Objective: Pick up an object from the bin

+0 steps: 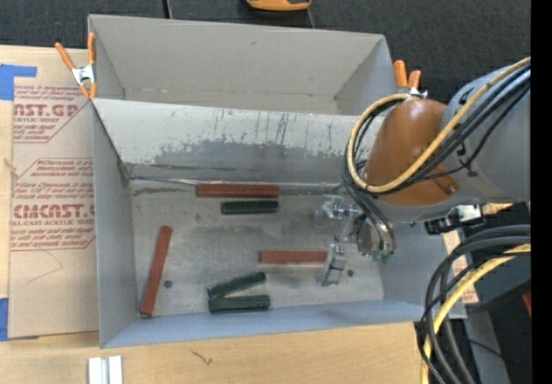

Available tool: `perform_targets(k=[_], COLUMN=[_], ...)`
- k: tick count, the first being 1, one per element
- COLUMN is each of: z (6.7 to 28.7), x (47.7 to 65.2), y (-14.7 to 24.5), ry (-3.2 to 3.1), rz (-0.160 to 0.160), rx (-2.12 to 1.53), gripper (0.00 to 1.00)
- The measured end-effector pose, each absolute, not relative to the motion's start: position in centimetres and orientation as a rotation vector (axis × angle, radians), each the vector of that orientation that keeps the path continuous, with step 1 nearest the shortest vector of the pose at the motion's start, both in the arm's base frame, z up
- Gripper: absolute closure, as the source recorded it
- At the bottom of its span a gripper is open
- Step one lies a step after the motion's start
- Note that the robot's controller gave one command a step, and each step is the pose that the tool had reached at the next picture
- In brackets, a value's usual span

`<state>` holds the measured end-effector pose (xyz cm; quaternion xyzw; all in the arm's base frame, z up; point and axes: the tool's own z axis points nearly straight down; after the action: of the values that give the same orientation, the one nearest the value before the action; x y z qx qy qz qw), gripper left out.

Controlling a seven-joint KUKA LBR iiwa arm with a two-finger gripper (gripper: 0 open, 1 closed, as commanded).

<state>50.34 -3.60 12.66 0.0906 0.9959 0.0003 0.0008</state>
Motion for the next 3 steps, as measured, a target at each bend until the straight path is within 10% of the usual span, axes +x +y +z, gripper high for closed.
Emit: perform_targets(k=[1, 2, 3], z=[8.4, 7.0, 7.0], x=[49.1, 49.5, 49.5], y=[-4.0, -3.3, -3.3], ry=[3.088, 3.082, 3.082], rz=[0.002, 0.001, 0.000], rx=[0.574, 0.602, 0.602], gripper=[0.00, 1.00, 1.00])
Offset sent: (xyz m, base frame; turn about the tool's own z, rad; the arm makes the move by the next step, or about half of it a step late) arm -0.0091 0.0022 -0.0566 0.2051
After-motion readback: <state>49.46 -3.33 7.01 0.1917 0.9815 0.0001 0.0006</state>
